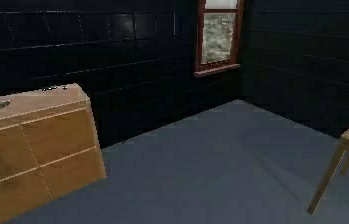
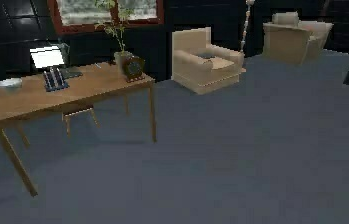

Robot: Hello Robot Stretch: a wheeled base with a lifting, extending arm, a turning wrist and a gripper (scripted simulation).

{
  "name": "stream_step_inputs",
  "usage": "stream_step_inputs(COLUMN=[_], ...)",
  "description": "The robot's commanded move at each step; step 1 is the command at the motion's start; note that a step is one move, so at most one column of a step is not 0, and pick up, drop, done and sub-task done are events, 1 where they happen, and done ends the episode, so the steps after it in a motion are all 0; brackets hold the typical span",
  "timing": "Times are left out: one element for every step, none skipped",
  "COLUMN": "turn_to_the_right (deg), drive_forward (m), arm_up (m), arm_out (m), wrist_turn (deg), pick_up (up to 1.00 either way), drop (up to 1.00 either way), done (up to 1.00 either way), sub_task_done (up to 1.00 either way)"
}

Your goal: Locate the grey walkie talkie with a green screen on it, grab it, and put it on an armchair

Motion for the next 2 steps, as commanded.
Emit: stream_step_inputs(turn_to_the_right=[-36.0, 0.0], drive_forward=[0.0, 0.85], arm_up=[0.0, 0.0], arm_out=[0.0, 0.0], wrist_turn=[0.0, 0.0], pick_up=[0.0, 0.0], drop=[0.0, 0.0], done=[0.0, 0.0], sub_task_done=[0.0, 0.0])
